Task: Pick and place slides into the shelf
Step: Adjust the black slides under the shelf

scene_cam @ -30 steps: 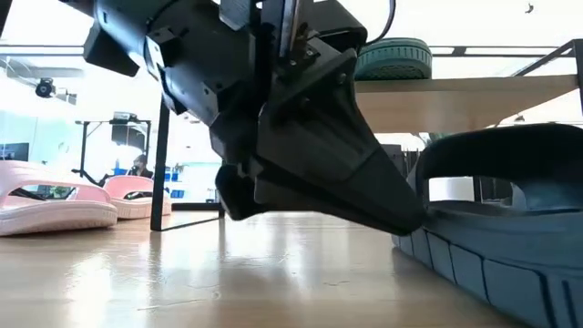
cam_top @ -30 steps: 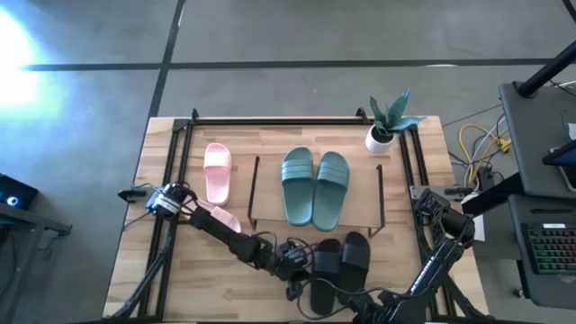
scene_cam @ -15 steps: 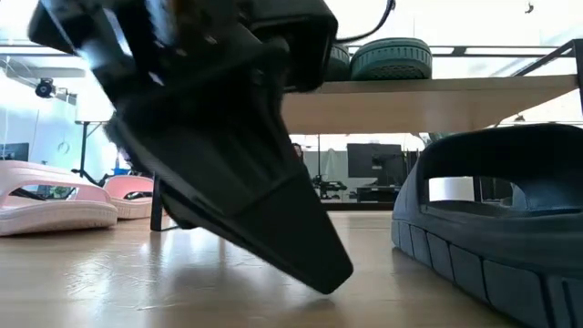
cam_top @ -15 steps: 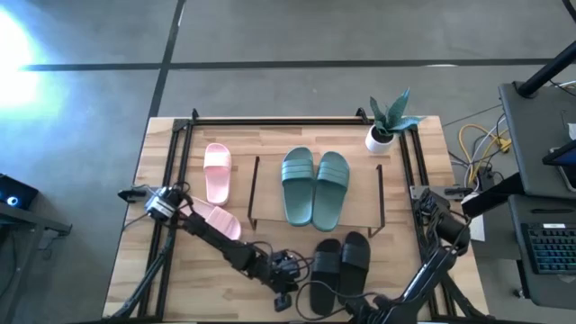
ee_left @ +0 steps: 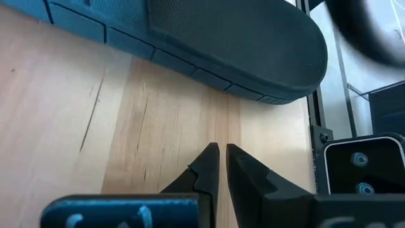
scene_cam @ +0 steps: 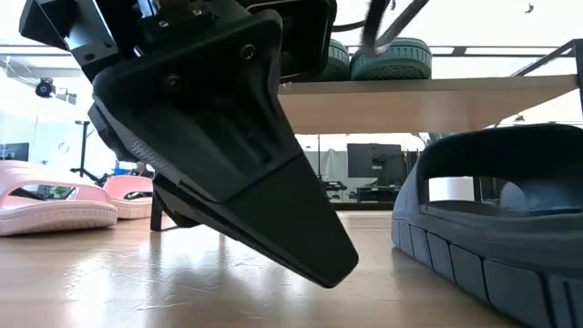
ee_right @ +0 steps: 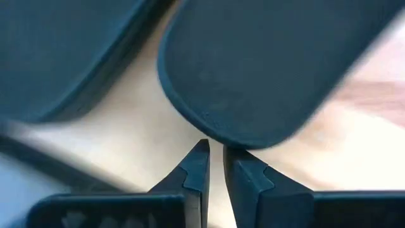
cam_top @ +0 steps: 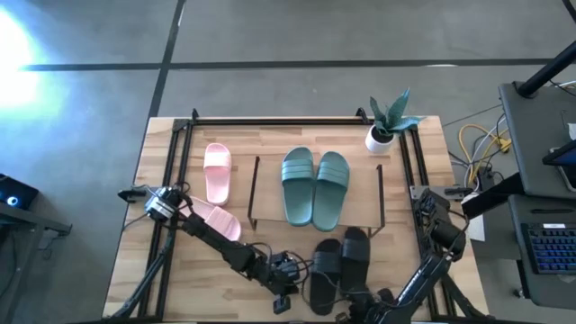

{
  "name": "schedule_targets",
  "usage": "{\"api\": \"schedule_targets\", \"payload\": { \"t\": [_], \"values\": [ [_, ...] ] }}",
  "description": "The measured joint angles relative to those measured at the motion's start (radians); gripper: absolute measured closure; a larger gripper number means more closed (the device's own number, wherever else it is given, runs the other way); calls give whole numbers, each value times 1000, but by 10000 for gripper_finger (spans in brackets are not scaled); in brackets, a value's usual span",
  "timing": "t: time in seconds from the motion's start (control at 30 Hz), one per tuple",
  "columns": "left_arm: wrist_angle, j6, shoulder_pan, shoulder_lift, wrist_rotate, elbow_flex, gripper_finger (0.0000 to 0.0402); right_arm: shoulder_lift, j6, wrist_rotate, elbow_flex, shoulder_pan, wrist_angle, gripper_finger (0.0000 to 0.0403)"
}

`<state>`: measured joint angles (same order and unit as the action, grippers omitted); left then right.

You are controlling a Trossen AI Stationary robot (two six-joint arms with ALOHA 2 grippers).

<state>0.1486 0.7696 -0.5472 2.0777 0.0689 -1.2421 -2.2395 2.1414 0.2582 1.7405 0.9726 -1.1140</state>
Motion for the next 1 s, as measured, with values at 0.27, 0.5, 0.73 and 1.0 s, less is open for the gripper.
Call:
{"api": "schedule_targets", "payload": {
  "t": [0.27, 0.5, 0.73, 1.0],
  "values": [
    [-16, -20, 2, 0, 0, 3, 387, 23, -4, -48, 0, 17, 79, 365],
    [-65, -20, 26, -14, -6, 3, 387, 22, -108, 1, 0, 0, 385, 365],
    [-208, -184, 25, -134, 98, 13, 387, 19, -135, 108, 0, -60, 410, 365],
    [-325, -217, -2, -300, 258, 98, 387, -16, -216, 104, -2, -123, 466, 365]
  ]
}}
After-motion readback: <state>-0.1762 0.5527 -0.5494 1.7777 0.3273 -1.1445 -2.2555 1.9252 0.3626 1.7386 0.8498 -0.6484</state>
